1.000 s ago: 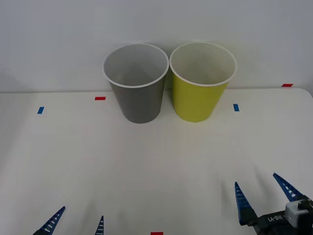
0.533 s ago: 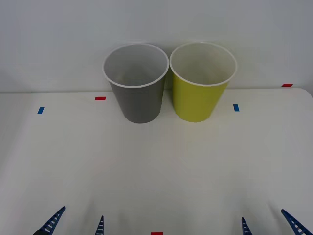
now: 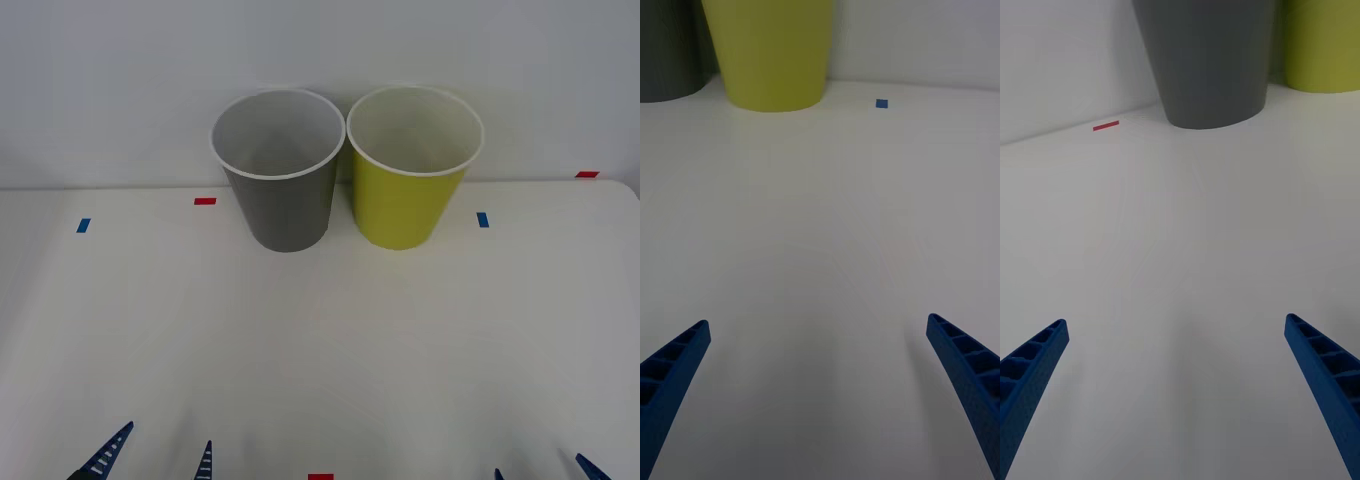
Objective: Put cans in the gray bin and PET bottles in the light green bin.
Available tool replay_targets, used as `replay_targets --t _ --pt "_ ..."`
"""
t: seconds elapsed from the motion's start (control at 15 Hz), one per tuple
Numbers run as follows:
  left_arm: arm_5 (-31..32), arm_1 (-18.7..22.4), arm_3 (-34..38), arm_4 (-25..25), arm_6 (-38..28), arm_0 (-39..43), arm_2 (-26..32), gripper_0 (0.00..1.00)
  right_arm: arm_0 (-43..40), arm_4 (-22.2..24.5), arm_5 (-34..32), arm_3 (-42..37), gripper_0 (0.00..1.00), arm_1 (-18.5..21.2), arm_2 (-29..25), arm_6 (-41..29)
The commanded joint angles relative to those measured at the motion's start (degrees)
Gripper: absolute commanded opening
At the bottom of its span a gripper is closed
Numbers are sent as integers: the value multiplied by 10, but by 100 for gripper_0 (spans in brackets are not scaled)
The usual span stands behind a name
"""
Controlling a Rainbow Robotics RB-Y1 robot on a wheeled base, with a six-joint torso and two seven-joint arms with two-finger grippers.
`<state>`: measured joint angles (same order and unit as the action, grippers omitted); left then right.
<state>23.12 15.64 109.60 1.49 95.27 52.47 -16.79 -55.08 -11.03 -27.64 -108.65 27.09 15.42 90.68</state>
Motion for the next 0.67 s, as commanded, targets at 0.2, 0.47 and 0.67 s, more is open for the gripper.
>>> replay_targets --t 0.2,0.47,0.67 --pt "0 0 0 0 0 0 0 100 0 -3 0 0 100 -1 1 -3" --pt "0 0 0 0 0 0 0 100 0 -3 0 0 100 -1 1 -3" --pt "0 0 0 0 0 0 0 100 0 -3 0 0 100 -1 1 -3"
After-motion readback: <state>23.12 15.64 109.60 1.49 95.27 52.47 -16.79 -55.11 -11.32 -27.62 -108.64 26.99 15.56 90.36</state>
